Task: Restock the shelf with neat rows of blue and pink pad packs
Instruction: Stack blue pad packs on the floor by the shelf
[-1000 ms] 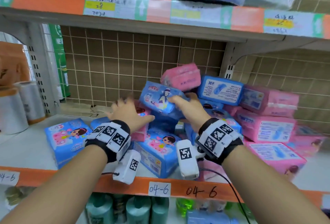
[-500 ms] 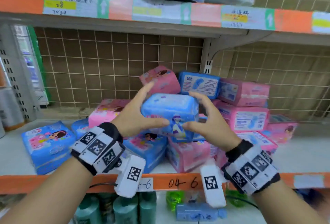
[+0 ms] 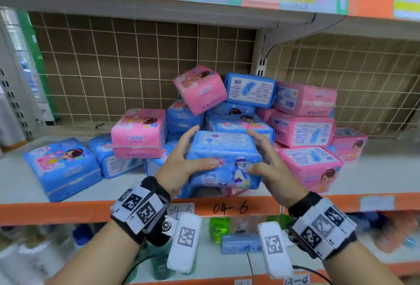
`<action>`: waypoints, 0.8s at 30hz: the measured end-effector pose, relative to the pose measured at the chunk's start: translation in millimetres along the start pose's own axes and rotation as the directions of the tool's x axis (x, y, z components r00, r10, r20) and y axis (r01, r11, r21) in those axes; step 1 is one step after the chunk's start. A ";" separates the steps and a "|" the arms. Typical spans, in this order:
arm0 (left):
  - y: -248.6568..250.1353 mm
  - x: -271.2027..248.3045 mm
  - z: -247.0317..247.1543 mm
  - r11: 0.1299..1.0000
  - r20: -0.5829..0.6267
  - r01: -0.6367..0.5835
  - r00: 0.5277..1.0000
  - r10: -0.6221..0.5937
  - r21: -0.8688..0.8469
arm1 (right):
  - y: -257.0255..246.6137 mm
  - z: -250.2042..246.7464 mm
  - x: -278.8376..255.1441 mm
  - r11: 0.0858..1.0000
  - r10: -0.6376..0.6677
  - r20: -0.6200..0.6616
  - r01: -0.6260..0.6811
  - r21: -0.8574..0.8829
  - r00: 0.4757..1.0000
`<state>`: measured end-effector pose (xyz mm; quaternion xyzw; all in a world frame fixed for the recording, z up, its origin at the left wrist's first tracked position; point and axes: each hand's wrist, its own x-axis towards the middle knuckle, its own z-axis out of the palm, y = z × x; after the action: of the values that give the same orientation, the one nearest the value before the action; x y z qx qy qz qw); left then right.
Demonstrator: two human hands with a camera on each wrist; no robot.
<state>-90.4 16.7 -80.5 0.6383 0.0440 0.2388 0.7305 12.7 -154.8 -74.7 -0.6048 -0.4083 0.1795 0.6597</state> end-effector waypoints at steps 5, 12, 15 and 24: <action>-1.1 -28.8 -3.7 0.909 0.057 -0.215 0.976 0.209 0.358 | 2.0 15.2 -4.6 0.986 0.164 -0.011 -0.164 0.030 0.986; 6.8 -54.4 -22.6 0.942 0.085 -0.192 0.981 0.175 0.277 | 0.8 41.1 -6.6 0.916 0.299 0.011 -0.290 0.276 0.954; 12.9 -57.3 -36.3 0.973 0.094 -0.115 0.991 0.098 0.198 | -0.2 57.8 -3.4 0.889 0.337 0.035 -0.330 0.318 0.941; 20.2 -78.7 -68.3 0.903 0.047 -0.152 0.988 0.145 0.401 | 7.3 91.6 11.2 0.765 0.528 0.172 -0.553 0.331 0.832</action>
<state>-191.0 48.5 -92.6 0.7786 0.0377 0.2744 0.5632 -47.9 -85.5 -84.0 -0.5559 -0.1983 0.4552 0.6666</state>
